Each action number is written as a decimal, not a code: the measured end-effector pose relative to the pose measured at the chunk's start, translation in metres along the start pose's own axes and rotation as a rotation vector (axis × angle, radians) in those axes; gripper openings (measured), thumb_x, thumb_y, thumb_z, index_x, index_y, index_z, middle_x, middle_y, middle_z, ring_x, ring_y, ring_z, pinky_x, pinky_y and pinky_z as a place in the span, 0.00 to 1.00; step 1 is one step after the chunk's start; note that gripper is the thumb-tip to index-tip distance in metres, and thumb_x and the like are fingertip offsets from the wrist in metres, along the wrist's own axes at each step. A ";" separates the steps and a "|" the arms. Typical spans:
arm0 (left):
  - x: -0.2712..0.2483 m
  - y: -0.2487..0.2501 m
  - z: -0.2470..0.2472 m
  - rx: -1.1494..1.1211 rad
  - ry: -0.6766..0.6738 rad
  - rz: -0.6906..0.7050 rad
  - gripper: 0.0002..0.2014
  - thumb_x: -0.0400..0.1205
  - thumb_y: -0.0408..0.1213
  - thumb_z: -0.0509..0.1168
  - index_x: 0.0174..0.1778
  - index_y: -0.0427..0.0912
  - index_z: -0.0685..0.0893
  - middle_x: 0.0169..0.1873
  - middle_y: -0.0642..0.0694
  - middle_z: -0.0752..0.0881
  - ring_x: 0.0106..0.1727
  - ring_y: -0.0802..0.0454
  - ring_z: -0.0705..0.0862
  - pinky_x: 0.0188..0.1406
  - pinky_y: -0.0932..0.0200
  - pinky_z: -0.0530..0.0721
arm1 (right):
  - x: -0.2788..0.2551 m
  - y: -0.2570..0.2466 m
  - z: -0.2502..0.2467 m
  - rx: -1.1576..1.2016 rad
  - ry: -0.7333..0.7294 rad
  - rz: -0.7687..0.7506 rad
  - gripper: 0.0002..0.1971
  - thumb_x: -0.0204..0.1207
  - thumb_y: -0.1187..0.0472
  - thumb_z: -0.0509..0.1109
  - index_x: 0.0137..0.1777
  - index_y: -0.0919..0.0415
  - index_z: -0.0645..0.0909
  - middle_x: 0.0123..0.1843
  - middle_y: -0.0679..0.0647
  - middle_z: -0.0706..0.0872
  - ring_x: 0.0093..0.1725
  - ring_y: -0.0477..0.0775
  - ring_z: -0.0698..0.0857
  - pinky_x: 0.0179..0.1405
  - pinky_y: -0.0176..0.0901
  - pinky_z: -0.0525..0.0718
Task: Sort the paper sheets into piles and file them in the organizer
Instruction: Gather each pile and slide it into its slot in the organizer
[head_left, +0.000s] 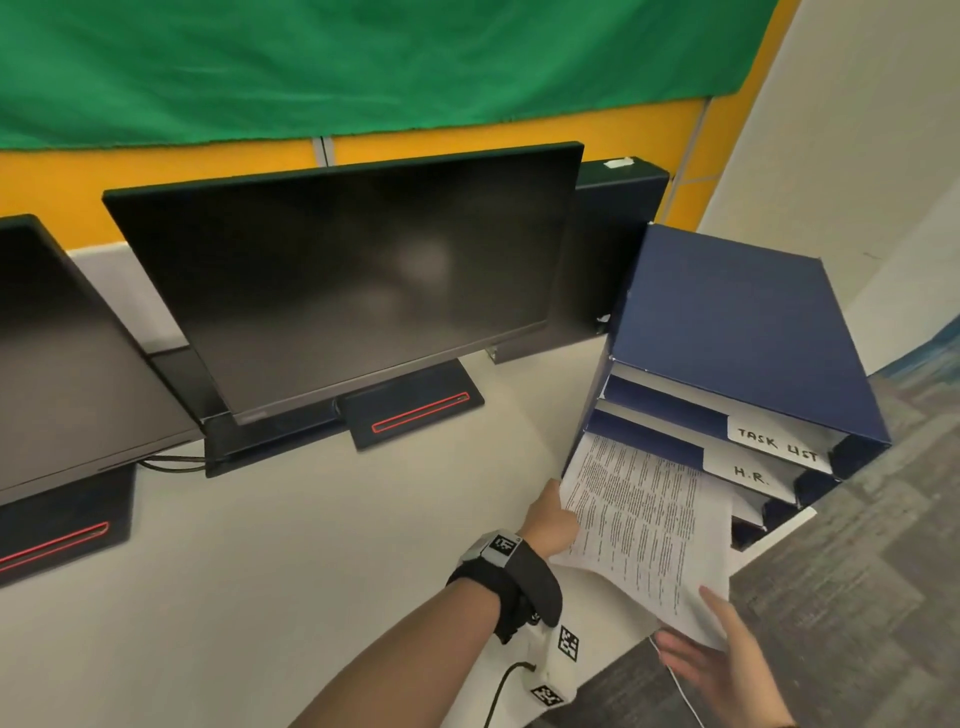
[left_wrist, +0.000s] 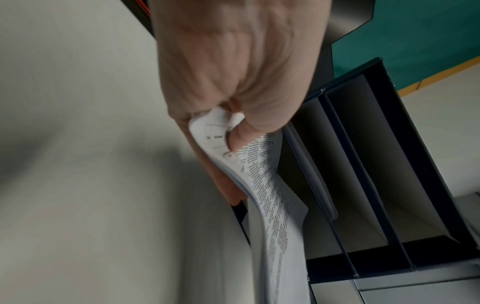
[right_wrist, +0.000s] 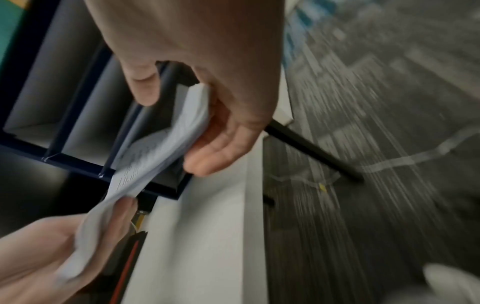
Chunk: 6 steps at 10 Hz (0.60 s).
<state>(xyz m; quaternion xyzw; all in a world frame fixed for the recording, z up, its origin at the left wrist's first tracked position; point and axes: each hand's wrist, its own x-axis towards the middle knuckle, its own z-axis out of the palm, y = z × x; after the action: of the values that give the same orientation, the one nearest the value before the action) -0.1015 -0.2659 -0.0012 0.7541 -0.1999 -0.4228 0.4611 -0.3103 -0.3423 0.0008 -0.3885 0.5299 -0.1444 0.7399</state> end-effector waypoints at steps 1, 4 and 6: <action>0.002 0.003 0.004 -0.031 0.056 -0.015 0.17 0.81 0.27 0.50 0.64 0.42 0.71 0.54 0.46 0.80 0.56 0.46 0.80 0.59 0.51 0.82 | -0.006 0.016 0.007 0.173 -0.161 0.133 0.23 0.71 0.50 0.65 0.62 0.64 0.78 0.49 0.65 0.85 0.31 0.57 0.86 0.24 0.43 0.87; -0.016 0.011 -0.005 -0.226 0.105 -0.011 0.10 0.84 0.40 0.58 0.61 0.48 0.68 0.46 0.48 0.81 0.40 0.50 0.87 0.34 0.61 0.87 | 0.031 -0.050 0.047 0.339 -0.103 0.001 0.25 0.70 0.71 0.68 0.68 0.67 0.73 0.58 0.61 0.82 0.52 0.52 0.84 0.33 0.34 0.88; -0.037 -0.021 -0.044 -0.269 0.134 0.006 0.06 0.84 0.39 0.60 0.54 0.43 0.76 0.42 0.44 0.81 0.35 0.49 0.85 0.34 0.58 0.86 | 0.069 -0.093 0.069 0.409 -0.012 -0.016 0.22 0.78 0.55 0.68 0.71 0.61 0.74 0.65 0.55 0.83 0.68 0.57 0.79 0.67 0.45 0.76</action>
<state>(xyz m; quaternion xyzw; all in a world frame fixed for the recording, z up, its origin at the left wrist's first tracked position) -0.0880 -0.2065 0.0067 0.7116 -0.1126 -0.3930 0.5715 -0.2025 -0.4175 0.0315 -0.2351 0.4822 -0.2525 0.8053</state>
